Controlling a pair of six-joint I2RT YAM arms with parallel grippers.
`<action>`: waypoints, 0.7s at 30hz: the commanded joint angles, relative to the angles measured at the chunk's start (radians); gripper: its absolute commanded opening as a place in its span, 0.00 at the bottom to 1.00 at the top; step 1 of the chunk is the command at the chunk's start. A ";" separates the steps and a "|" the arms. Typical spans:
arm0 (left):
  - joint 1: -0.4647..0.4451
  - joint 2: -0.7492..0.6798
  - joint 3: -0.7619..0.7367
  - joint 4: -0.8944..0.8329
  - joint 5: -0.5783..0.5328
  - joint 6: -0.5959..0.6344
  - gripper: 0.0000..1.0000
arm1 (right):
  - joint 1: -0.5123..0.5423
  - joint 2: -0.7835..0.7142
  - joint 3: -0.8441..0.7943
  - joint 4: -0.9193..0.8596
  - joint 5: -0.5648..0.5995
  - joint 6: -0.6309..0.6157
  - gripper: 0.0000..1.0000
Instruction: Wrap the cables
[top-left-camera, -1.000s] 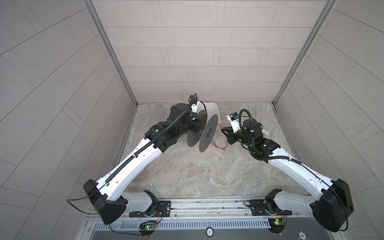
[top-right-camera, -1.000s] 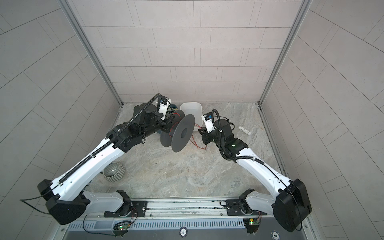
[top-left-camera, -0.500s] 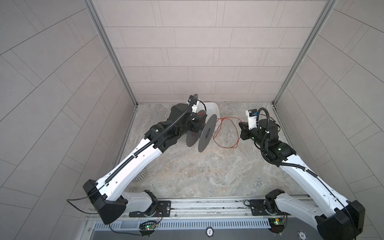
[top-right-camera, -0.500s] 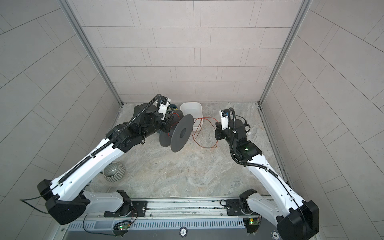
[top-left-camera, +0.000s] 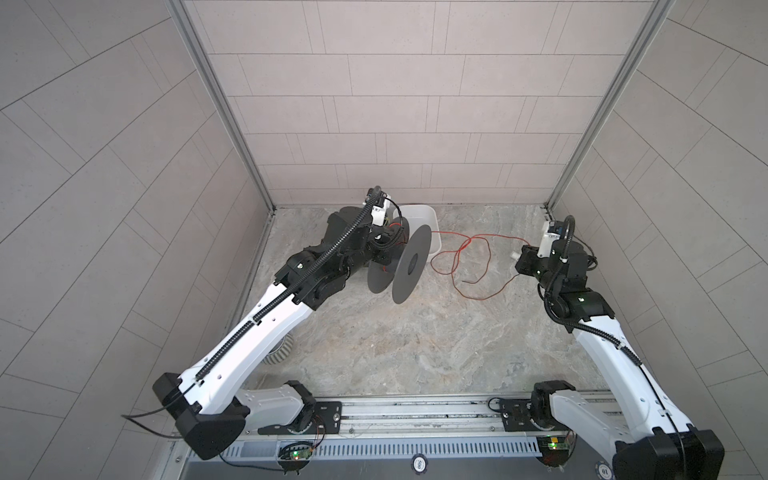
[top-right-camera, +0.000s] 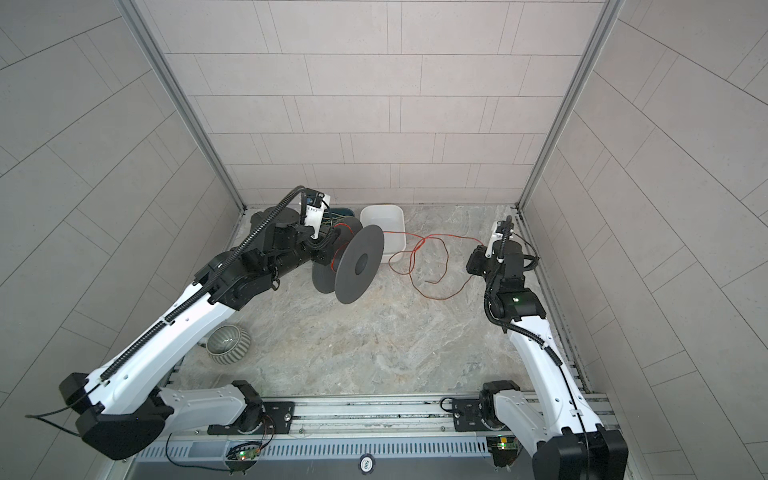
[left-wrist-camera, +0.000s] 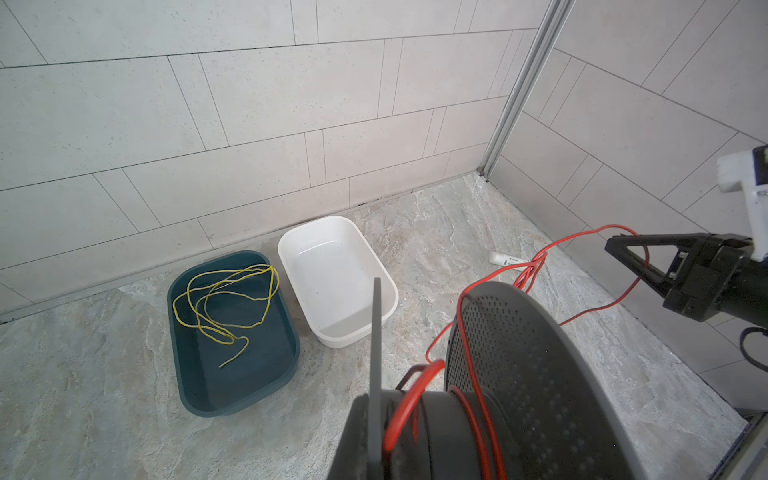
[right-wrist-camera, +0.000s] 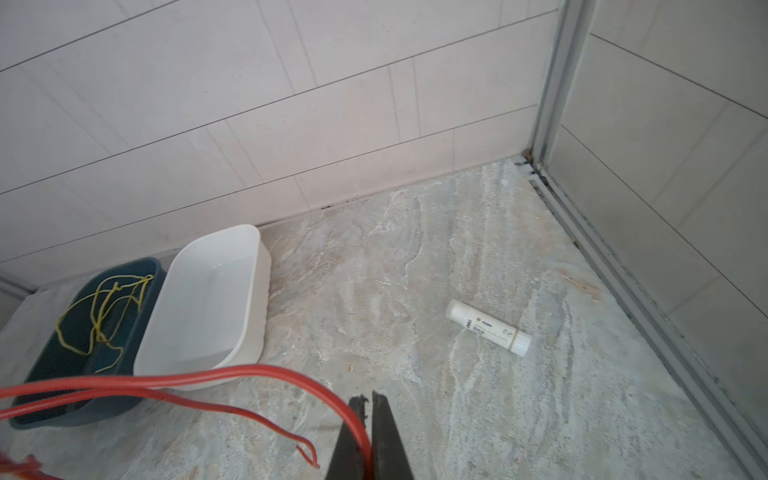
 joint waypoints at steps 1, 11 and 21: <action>0.036 -0.048 0.023 0.058 -0.021 -0.047 0.00 | -0.085 0.010 -0.020 -0.039 0.022 0.074 0.00; 0.174 -0.147 0.073 -0.055 -0.066 -0.144 0.00 | -0.257 0.083 -0.030 -0.062 0.028 0.105 0.00; 0.269 -0.157 0.173 -0.163 0.076 -0.123 0.00 | -0.265 0.072 -0.052 -0.048 -0.042 0.076 0.25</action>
